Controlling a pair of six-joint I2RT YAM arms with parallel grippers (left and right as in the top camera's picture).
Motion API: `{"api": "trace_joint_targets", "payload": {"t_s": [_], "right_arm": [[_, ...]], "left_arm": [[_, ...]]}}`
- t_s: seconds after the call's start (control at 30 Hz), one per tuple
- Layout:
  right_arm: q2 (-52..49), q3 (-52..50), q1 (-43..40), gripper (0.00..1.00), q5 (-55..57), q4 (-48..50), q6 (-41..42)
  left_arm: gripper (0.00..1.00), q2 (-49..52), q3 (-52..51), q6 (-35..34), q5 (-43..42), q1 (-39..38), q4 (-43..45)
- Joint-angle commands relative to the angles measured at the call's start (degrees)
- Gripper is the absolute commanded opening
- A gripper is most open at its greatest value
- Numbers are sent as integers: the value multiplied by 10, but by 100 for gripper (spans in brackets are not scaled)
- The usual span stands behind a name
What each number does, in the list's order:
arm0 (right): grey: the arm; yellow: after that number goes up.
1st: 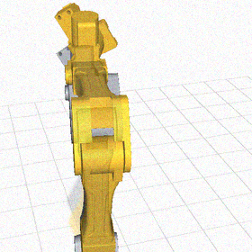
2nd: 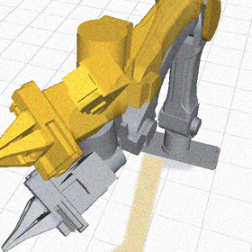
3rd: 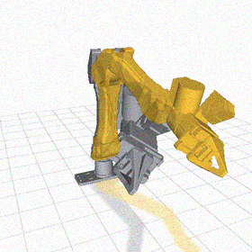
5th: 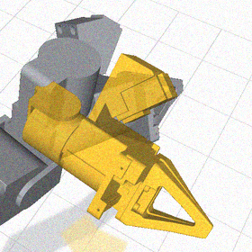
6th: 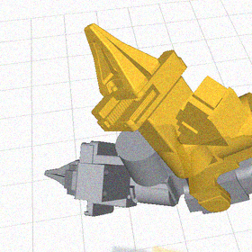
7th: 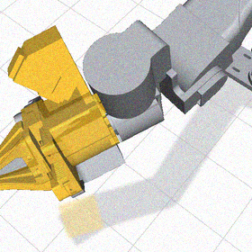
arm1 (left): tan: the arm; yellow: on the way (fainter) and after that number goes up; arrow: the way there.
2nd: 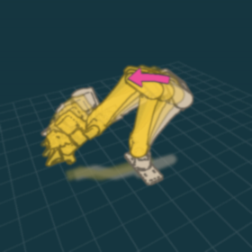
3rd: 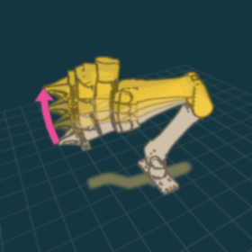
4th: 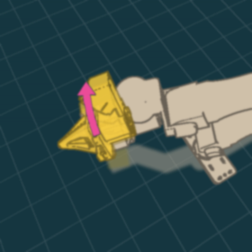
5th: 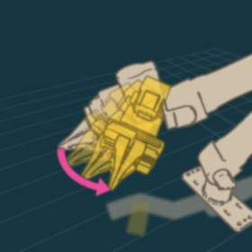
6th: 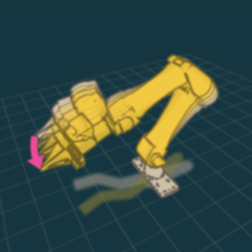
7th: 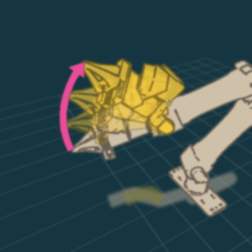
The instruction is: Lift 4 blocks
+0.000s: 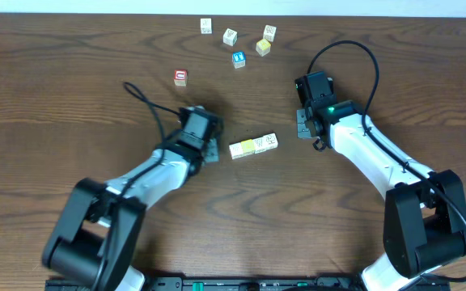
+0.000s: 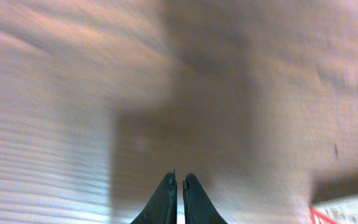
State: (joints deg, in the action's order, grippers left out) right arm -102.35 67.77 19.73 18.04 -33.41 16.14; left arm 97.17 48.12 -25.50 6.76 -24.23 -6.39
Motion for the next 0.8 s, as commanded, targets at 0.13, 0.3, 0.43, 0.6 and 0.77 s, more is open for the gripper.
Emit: {"api": "trace_joint_targets", "payload": {"t_s": [0.13, 0.3, 0.43, 0.6, 0.77], "right_arm": [[23, 15, -7, 1, 1, -1, 5], [73, 31, -7, 1, 1, 0, 4], [130, 40, -13, 2, 1, -1, -17], [221, 41, -27, 8, 1, -14, -19], [312, 41, -30, 11, 1, -56, -30]], "left_arm": [[7, -165, 9, 83, 69, 72, -18], [7, -318, 9, 112, 116, 104, -38], [8, -446, 9, 146, 160, 107, -46], [13, -597, 9, 169, 176, 107, -68], [15, -723, 9, 169, 219, 107, -111]]}}
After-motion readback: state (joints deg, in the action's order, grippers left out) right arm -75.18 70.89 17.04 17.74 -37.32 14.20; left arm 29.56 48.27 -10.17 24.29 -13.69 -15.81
